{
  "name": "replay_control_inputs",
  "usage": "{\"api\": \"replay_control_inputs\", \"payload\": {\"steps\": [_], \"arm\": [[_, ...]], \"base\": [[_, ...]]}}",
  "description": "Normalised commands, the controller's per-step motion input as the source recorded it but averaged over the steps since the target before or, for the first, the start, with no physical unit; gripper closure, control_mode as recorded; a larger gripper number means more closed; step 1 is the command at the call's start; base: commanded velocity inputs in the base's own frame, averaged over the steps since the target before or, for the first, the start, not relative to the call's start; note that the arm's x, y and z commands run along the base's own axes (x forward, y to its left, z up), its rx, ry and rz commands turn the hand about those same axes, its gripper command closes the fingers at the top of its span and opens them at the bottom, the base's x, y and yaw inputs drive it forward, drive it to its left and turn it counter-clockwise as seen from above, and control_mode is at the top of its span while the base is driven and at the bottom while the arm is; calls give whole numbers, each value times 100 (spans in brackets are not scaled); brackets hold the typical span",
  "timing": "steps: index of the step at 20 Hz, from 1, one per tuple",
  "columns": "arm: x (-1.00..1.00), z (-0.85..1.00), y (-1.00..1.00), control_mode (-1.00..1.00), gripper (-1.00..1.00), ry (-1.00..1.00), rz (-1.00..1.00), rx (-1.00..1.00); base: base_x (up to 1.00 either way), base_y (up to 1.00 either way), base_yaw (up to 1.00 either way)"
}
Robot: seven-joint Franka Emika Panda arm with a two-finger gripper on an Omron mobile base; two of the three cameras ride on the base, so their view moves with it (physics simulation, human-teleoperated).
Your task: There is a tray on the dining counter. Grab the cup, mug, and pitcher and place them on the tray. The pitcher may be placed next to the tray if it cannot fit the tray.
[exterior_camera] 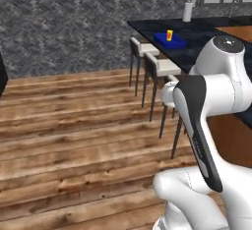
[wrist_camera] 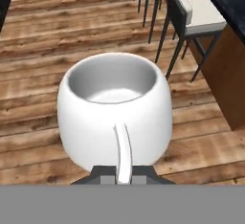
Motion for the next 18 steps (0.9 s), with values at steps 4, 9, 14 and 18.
{"api": "replay_control_inputs", "payload": {"steps": [4, 9, 14, 18], "arm": [[0, 0, 0, 100, 100, 0, 0, 0], [0, 0, 0, 100, 100, 0, 0, 0], [0, 0, 0, 100, 100, 0, 0, 0], [0, 0, 0, 100, 100, 0, 0, 0]], "base": [[100, 76, -29], [100, 77, -27], [100, 76, -28], [100, 71, -28]]}}
